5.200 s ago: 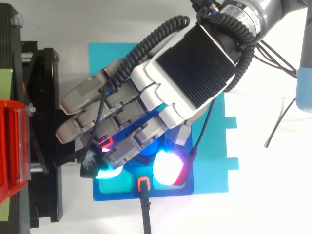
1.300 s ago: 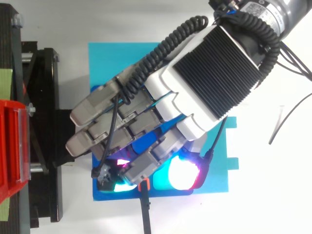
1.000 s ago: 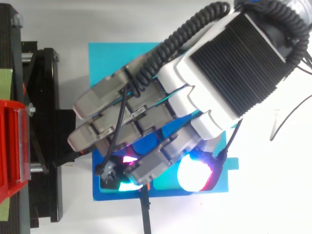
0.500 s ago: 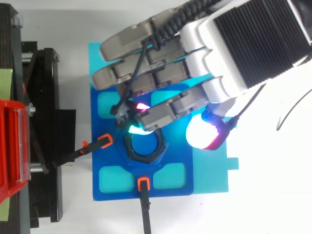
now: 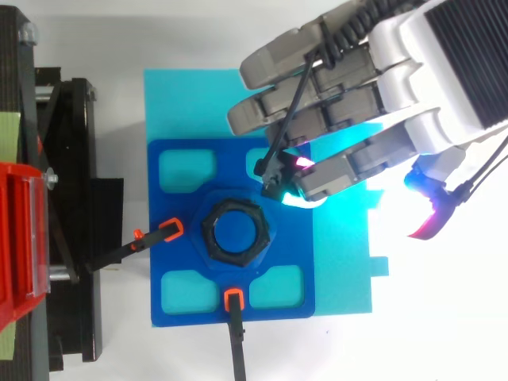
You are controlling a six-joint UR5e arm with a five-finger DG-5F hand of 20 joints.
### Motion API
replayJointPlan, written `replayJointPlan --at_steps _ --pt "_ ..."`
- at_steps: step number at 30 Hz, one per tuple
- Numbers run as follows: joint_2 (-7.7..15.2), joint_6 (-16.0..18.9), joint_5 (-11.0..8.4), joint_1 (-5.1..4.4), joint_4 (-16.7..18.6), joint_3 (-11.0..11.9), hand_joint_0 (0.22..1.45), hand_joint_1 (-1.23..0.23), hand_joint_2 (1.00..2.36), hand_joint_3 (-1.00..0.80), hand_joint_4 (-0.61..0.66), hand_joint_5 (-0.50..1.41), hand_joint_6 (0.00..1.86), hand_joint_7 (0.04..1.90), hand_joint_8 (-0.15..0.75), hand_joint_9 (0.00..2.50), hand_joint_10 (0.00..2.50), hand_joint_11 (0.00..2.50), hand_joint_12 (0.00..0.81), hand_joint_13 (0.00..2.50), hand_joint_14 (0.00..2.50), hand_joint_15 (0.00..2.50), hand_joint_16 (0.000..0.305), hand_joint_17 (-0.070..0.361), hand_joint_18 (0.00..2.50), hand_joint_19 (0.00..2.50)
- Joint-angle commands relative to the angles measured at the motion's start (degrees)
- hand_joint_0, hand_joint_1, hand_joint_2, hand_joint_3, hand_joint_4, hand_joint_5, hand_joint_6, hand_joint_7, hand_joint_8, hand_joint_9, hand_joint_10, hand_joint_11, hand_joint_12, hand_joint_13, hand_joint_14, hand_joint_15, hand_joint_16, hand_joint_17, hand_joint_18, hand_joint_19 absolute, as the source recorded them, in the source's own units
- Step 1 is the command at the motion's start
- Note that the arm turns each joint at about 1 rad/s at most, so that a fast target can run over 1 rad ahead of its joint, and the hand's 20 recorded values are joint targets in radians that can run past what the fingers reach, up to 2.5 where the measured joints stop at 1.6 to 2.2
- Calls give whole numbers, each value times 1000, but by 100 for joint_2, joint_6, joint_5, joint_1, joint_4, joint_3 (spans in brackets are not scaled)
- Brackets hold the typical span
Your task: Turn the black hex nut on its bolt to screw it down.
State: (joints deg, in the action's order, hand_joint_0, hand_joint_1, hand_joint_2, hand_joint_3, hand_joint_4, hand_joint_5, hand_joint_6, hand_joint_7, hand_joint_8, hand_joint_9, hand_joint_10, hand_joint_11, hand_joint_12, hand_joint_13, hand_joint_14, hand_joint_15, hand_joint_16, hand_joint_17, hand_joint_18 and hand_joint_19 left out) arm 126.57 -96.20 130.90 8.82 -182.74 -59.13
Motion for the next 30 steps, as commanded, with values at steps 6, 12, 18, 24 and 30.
replayJointPlan --at_steps 6,12,18,24,30 --pt "-220 5 15 85 -104 -98 401 -559 1000 -500 141 -196 501 1055 194 597 12 349 114 399 8 178 13 30 0 426" --pt "-985 75 -240 129 415 -1197 402 -551 1000 -500 140 -195 501 1057 196 596 12 348 113 396 6 178 13 30 0 426" --pt "-1925 682 -750 76 1909 -2911 403 -543 1000 -500 136 -193 501 1056 196 597 10 353 113 395 6 178 13 30 0 425" --pt "-2470 1262 -1242 -3 2990 -4106 404 -531 1000 -500 136 -193 501 1056 198 600 10 345 114 401 6 172 13 30 0 416" --pt "-2497 2000 -1620 -47 2990 -4238 403 -496 1000 -500 138 -193 501 1054 197 597 10 352 116 405 6 173 14 31 0 410"
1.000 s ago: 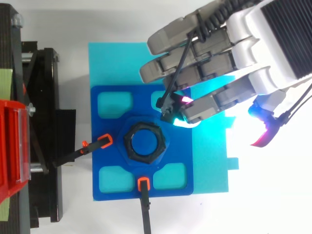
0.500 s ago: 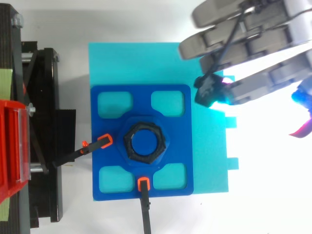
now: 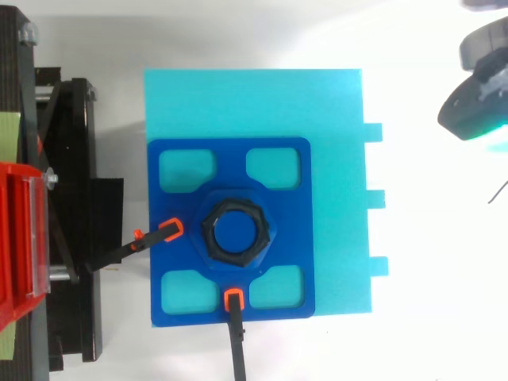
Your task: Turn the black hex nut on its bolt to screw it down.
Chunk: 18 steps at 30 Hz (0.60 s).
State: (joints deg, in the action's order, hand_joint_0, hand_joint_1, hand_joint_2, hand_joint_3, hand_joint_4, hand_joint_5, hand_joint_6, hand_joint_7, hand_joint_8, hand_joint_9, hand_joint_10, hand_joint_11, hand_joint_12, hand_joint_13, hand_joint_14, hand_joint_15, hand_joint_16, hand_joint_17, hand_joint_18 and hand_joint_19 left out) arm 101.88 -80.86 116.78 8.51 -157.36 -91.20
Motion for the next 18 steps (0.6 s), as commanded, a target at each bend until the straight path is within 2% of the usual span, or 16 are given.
replayJointPlan --at_steps 1,3,4,5,6,7,9,10,11,13,16,18 --pt "-28 791 -384 -16 443 -1032 403 -491 1000 -500 140 -193 501 1053 199 595 13 350 116 406 6 173 14 31 0 409" --pt "-28 1055 -533 -25 417 -1032 403 -474 1000 -500 140 -193 501 1047 204 597 10 344 119 412 6 170 14 31 0 403" --pt "-28 1257 -665 -34 382 -1032 403 -474 1000 -500 140 -193 501 1047 204 597 10 344 119 412 6 170 14 31 0 403" --pt "-28 1609 -876 -43 329 -1032 404 -473 1000 -500 141 -194 501 1047 206 594 10 350 125 422 6 164 14 32 0 392" --pt "-28 1609 -876 -43 329 -1032 405 -474 1000 -500 134 -195 501 1045 207 591 10 342 140 439 6 158 15 35 0 375" --pt "-28 2013 -1061 -69 294 -1032 406 -474 1000 -500 134 -196 501 1045 207 591 10 350 143 441 6 156 16 35 0 373" --pt "-28 2338 -1201 -78 241 -1032 418 -481 1000 -500 134 -200 501 1033 205 541 10 337 189 428 4 97 23 51 14 297" --pt "-28 2751 -1359 -96 109 -1032 423 -483 1000 -500 130 -202 501 1026 206 513 9 309 190 407 3 79 26 59 52 278" --pt "-28 2866 -1403 -104 74 -1032 424 -485 1000 -500 127 -205 502 1015 202 494 8 289 193 396 1 65 26 59 55 248" --pt "-28 3437 -1632 -113 -49 -1032 425 -483 1000 -500 124 -208 502 1006 202 479 10 263 198 382 1 54 28 62 56 234" --pt "-28 3718 -1737 -131 -110 -1032 427 -482 1000 -500 118 -211 502 993 199 488 8 280 198 380 2 63 29 66 64 252" --pt "-28 3832 -1737 -131 -146 -1032 429 -477 1000 -500 117 -206 502 971 195 526 8 260 202 409 2 63 32 71 95 259"
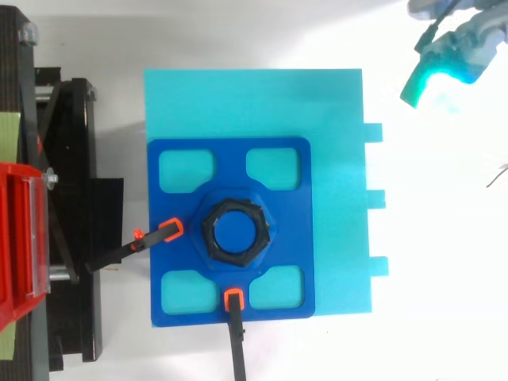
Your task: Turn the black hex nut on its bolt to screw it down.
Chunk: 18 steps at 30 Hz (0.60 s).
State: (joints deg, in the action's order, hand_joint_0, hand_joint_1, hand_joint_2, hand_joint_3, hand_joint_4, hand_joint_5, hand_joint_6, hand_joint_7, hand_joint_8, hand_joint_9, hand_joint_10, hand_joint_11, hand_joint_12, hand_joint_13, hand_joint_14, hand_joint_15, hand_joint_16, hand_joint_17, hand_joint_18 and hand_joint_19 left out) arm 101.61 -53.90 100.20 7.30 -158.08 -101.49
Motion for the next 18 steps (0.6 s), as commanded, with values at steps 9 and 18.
replayJointPlan --at_steps 9,18 --pt "-1 1233 -79 -18 -311 -2 437 -459 1000 -500 106 -200 502 930 197 566 8 239 212 415 1 59 32 72 133 268" --pt "-1 1224 -88 -9 -294 -2 455 -465 1000 -500 116 -194 503 805 207 499 4 111 285 8 0 0 40 91 0 109"
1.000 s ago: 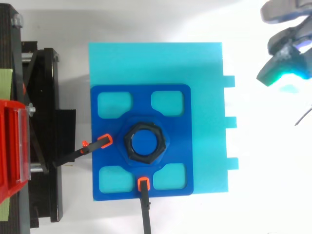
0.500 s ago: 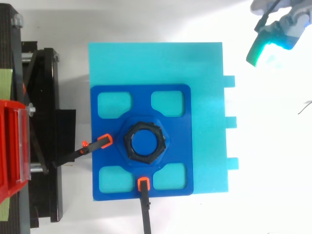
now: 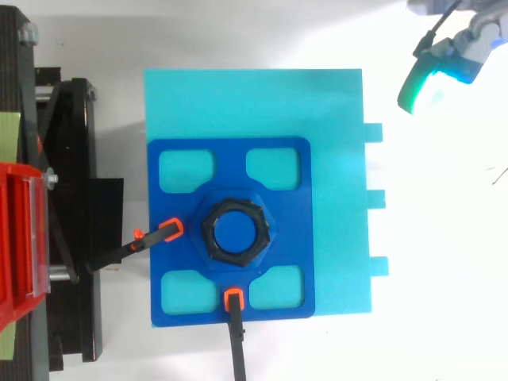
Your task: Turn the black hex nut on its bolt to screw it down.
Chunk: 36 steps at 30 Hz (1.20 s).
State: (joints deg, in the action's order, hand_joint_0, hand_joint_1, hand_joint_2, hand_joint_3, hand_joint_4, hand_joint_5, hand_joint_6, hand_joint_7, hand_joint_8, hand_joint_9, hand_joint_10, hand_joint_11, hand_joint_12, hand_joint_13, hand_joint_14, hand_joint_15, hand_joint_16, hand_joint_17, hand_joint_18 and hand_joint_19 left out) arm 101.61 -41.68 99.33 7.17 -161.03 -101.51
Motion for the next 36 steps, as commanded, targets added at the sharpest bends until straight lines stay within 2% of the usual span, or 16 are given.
replayJointPlan --at_steps 1,4,7,9,17,28,31,36 --pt "0 2 -2 3 2 0 455 -465 1000 -500 113 -195 502 800 205 495 3 111 286 5 0 0 40 91 0 111" --pt "0 -6 -2 3 2 0 458 -426 1000 -500 77 -226 502 732 194 410 0 9 289 0 0 0 43 97 0 47" --pt "0 -6 -2 3 2 0 453 -348 1000 -500 37 -285 501 616 225 290 0 0 305 0 0 0 49 111 0 0" --pt "0 -6 -2 3 2 0 451 -247 1000 -500 20 -300 500 547 249 233 0 0 308 0 0 0 53 119 0 0" --pt "0 -6 -2 3 2 0 467 -75 1000 -500 -30 -300 500 556 256 49 0 0 302 0 0 0 55 124 0 0" --pt "0 -6 -2 -5 2 0 448 -85 1000 -500 -4 -300 500 544 258 107 0 0 311 0 0 0 58 130 0 0" --pt "0 -6 -2 -5 2 0 445 -58 1000 -500 -13 -300 501 559 248 55 0 0 309 0 0 0 58 130 0 0" --pt "0 -6 -2 3 2 0 441 -104 1000 -500 -21 -300 500 551 228 39 0 0 306 0 0 0 58 131 0 0"
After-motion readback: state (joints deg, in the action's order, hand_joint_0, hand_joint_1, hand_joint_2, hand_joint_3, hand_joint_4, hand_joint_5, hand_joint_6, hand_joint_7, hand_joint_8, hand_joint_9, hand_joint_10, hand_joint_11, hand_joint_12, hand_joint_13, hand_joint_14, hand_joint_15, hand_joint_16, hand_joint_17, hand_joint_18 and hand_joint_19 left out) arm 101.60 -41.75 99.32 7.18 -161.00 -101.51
